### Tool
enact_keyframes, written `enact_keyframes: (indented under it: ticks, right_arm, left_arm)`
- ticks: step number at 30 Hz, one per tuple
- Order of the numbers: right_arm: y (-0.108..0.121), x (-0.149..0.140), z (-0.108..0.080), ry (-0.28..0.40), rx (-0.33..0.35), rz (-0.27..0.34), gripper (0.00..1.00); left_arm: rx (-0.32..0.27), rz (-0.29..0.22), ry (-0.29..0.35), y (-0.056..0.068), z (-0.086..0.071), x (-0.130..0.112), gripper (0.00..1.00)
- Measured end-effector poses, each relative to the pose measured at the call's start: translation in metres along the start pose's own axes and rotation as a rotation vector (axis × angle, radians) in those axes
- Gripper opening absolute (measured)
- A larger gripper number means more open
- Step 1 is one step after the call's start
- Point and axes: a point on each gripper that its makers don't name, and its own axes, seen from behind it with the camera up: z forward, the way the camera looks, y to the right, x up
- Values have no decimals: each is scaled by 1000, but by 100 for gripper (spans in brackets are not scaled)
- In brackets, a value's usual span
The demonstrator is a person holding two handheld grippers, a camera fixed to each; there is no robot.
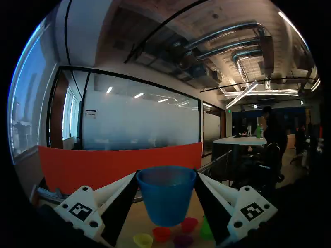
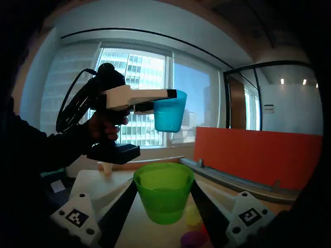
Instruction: Pour water
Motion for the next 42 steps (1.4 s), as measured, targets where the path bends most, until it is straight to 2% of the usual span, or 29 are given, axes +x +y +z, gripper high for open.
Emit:
enact_keyframes:
  ticks: [6, 13, 24, 33, 42]
  right_arm:
    - [2, -2, -4, -7, -9, 3, 90]
    - [8, -6, -14, -22, -31, 2, 90]
    - [22, -7, -41, -37, -84, 11, 89]
    - [35, -10, -64, -53, -128, 6, 90]
    - [40, -13, -74, -65, -146, 19, 90]
  left_arm:
    - [-14, -7, -6, 5, -5, -6, 89]
    - [-1, -12, -12, 0, -11, -17, 89]
    - [12, -30, -42, -5, -24, -44, 89]
    - [2, -25, -75, 2, -35, -67, 89]
    - [-4, -4, -116, 5, -39, -89, 89]
